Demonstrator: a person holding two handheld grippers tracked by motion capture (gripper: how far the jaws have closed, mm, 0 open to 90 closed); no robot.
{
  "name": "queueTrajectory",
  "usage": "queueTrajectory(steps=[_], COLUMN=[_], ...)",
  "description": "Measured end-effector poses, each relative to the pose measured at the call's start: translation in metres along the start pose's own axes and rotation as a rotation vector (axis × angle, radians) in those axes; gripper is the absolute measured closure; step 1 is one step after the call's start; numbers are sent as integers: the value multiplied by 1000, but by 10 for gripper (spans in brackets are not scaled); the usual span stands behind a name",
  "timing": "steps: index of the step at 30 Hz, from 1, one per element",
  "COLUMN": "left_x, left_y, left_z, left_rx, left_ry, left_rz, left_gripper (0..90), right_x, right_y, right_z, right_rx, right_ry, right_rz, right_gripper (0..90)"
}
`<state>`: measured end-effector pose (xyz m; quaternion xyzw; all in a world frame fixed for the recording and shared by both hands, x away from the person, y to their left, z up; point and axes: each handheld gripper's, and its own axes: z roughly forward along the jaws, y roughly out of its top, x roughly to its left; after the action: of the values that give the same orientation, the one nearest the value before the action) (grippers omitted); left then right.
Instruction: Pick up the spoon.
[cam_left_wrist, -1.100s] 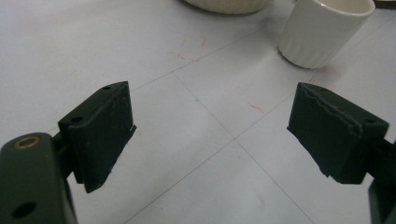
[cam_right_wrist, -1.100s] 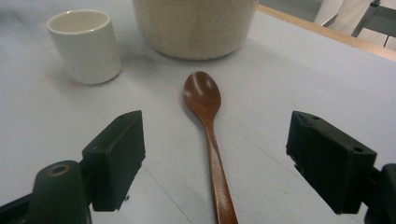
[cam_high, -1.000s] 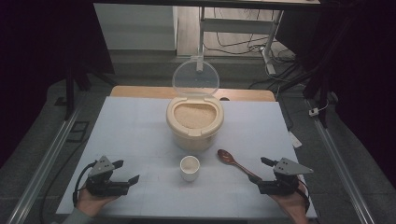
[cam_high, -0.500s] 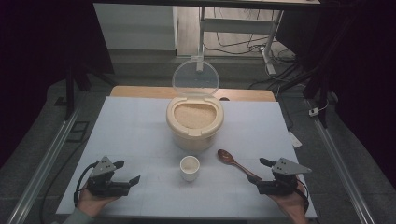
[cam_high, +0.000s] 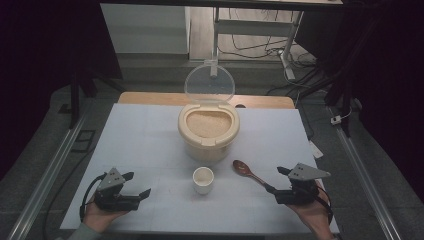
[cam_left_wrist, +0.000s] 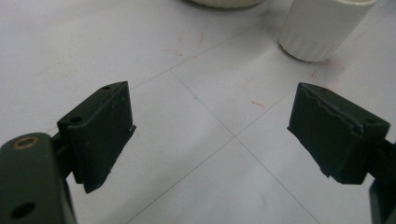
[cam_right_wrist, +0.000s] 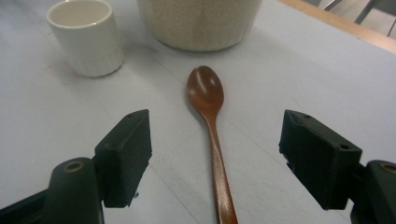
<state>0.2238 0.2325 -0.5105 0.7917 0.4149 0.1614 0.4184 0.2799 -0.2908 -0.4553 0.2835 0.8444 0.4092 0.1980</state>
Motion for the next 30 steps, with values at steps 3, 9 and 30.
queueTrajectory(steps=[3, 9, 30], left_x=[-1, -2, -4], left_y=[0, 0, -1], left_z=[1, 3, 6], left_rx=[4, 16, 37], left_ry=[-2, 0, 7], left_rz=[4, 16, 39], left_gripper=[138, 137, 137], right_x=[-1, -3, -17], right_y=[9, 24, 30], right_z=[2, 8, 61], right_rx=[44, 140, 528], right_ry=[11, 23, 54], right_rz=[1, -22, -50], right_gripper=[253, 264, 406])
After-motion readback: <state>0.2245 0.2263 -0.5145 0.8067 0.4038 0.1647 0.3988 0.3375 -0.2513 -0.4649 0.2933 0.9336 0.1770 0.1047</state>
